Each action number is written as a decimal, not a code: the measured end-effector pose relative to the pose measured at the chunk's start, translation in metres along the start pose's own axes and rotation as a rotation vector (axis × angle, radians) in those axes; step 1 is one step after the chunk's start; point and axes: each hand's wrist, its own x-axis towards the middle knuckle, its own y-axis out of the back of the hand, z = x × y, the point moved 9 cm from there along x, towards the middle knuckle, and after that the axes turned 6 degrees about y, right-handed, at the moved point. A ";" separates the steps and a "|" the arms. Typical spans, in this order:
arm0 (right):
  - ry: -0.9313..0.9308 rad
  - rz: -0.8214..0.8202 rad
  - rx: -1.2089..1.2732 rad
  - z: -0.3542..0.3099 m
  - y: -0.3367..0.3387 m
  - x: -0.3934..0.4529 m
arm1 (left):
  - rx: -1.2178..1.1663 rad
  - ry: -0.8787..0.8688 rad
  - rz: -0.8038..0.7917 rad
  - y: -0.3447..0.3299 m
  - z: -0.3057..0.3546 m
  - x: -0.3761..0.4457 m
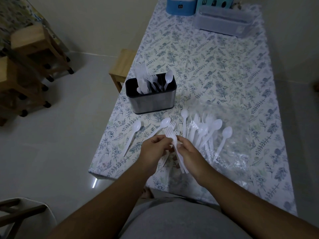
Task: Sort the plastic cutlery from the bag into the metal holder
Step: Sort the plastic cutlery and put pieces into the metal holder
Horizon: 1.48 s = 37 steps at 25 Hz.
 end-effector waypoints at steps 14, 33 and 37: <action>-0.164 0.028 0.166 0.025 0.017 0.003 | 0.662 -0.246 0.145 0.011 0.016 0.013; -0.128 0.086 0.207 0.035 0.027 0.016 | 0.348 -0.210 -0.084 -0.017 -0.020 0.004; -0.098 0.082 0.170 0.033 0.024 0.018 | 0.487 -0.363 0.004 -0.013 -0.007 0.003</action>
